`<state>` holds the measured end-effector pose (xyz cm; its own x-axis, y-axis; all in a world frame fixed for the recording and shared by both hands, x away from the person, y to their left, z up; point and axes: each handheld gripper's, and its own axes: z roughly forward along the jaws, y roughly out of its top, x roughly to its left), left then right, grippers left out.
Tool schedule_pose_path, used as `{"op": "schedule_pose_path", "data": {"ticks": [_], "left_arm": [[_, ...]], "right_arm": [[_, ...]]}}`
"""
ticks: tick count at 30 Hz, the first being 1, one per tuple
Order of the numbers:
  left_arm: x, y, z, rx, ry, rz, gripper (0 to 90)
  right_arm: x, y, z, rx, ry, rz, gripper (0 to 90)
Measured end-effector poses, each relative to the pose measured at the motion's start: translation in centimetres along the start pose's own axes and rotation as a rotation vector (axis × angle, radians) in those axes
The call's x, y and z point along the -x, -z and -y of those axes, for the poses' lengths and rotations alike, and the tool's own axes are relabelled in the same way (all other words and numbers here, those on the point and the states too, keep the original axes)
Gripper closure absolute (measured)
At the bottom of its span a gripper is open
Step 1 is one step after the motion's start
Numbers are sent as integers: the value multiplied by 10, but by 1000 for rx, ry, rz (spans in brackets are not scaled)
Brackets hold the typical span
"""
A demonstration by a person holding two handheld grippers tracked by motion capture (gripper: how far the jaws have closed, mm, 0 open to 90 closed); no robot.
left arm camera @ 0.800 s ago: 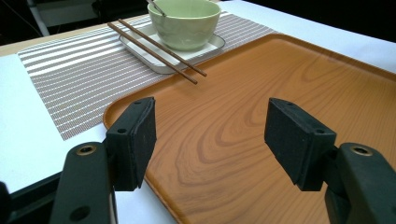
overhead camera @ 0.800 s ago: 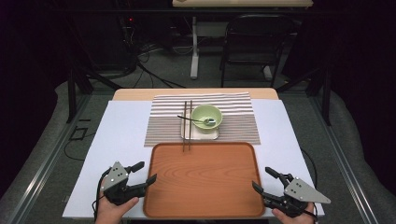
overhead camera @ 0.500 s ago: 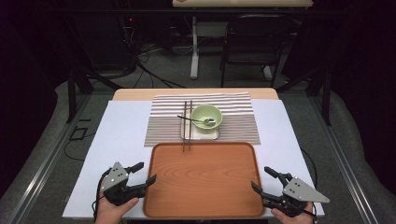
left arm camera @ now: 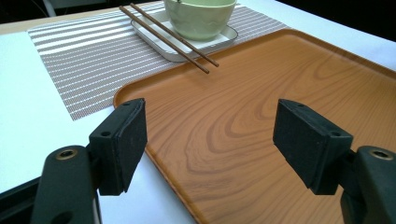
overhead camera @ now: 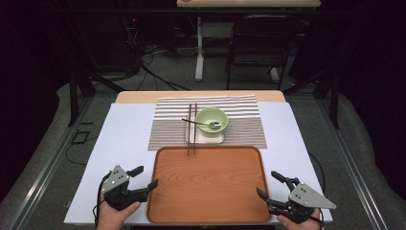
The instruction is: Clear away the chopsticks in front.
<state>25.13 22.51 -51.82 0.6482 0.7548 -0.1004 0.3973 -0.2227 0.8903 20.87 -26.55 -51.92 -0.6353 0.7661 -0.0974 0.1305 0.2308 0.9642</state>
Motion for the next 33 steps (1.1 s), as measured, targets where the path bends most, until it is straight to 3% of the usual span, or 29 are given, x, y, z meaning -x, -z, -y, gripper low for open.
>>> {"op": "schedule_pose_path", "data": {"ticks": [13, 16, 24, 33], "left_arm": [[2, -2, -1, -10, 2, 3, 262], [2, -3, -2, -5, 16, 10, 262], [-2, -8, -7, -30, 43, 0, 266], [-6, -17, -22, -34, 81, 2, 273]], "right_arm": [[-5, -1, -1, -32, 33, 19, 210], [-7, -2, -1, -44, 35, 54, 189], [-8, -2, -2, -43, 16, 39, 183], [-4, -1, -1, -23, 1, 3, 239]]}}
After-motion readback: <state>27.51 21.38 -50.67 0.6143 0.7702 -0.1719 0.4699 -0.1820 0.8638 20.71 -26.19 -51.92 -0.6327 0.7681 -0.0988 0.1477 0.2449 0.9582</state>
